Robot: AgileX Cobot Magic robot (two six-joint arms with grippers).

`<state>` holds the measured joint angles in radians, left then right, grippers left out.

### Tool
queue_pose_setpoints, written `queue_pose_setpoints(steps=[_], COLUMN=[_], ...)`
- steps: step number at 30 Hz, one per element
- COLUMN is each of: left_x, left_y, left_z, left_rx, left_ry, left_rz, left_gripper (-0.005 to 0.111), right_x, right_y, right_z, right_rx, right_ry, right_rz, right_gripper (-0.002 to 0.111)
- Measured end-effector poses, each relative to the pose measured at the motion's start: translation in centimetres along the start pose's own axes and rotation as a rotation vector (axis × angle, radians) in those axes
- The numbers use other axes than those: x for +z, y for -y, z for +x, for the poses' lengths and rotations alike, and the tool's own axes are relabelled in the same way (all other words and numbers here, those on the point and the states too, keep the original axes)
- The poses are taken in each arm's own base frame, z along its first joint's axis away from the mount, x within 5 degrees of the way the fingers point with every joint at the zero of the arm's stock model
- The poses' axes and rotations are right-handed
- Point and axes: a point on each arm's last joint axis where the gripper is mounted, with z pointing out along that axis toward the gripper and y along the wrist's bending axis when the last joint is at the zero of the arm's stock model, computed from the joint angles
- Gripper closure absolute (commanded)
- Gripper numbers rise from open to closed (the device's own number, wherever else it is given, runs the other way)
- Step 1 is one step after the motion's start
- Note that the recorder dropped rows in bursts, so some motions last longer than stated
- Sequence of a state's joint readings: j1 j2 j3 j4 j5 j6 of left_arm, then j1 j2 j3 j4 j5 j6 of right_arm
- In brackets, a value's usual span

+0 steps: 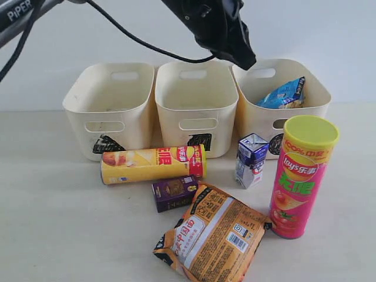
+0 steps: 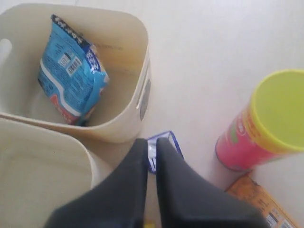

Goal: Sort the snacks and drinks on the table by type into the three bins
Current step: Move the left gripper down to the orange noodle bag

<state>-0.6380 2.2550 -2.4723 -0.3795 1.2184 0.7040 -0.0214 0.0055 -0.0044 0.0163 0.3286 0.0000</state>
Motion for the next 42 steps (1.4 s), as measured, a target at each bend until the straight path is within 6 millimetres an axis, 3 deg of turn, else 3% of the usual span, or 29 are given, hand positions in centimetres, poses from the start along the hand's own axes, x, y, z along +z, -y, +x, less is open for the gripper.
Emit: queue_pose_setpoints(steps=[7, 15, 19, 33, 38, 42], left_x=[0.8, -2.7, -3.3, -2.9, -2.6, -2.3], left_y=[1.5, 4.6, 5.9, 9.4, 10.5, 9.5], left_z=[2.8, 4.7, 5.7, 10.3, 12.8, 16.4], left_rx=[-0.060, -0.102, -0.145, -0.276, -0.333, -0.488], left_ry=[-0.128, -0.179, -0.170, -0.248, -0.281, -0.229], left_rz=[0.083, 0.142, 0.179, 0.292, 0.311, 0.331], left_gripper=[0.102, 0.102, 0.102, 0.102, 0.102, 0.102], right_x=[0.0, 0.0, 0.0, 0.0, 0.0, 0.0], right_y=[0.0, 0.0, 0.0, 0.0, 0.0, 0.0], right_z=[0.0, 0.0, 0.0, 0.0, 0.0, 0.0], right_rx=[0.000, 0.000, 0.000, 0.000, 0.000, 0.000], right_ry=[0.000, 0.000, 0.000, 0.000, 0.000, 0.000], right_rz=[0.000, 0.000, 0.000, 0.000, 0.000, 0.000], right_gripper=[0.108, 0.108, 0.108, 0.108, 0.108, 0.108])
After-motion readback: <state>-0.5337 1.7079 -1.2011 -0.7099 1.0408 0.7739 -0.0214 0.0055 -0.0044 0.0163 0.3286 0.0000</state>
